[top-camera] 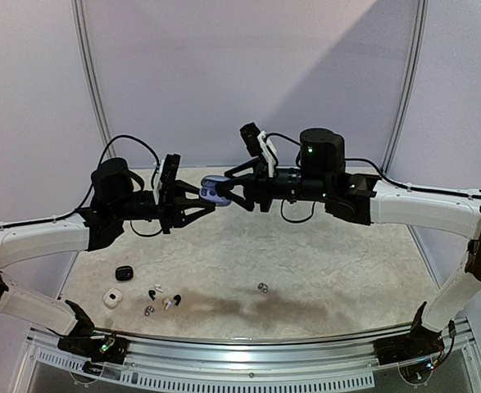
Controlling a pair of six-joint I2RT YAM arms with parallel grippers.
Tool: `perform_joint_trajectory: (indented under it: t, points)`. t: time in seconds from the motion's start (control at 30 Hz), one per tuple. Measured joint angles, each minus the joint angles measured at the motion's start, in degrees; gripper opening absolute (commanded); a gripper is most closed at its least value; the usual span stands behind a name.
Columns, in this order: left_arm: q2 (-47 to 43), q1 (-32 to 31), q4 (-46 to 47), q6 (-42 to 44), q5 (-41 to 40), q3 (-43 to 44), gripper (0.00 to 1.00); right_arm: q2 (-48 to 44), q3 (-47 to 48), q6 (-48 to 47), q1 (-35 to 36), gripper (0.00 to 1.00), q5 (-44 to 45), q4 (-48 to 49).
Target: Insert the wireless bluetooth earbuds into the charging case
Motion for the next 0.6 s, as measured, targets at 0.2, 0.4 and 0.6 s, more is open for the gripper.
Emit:
perform_joint_trajectory:
  t: [0.2, 0.4, 0.6]
  points:
    - [0.0, 0.0, 0.04, -2.21, -1.25, -0.42, 0.0, -0.72, 2.16, 1.07, -0.15, 0.75, -0.63, -3.06]
    - [0.0, 0.0, 0.07, -4.04, -3.21, -0.68, 0.0, -1.9, 4.96, 3.72, -1.16, 0.79, -1.55, -4.61]
    - [-0.02, 0.0, 0.11, -5.7, -7.15, -1.11, 0.0, -4.5, 5.77, 6.62, -3.08, 0.66, 4.13, -12.2]
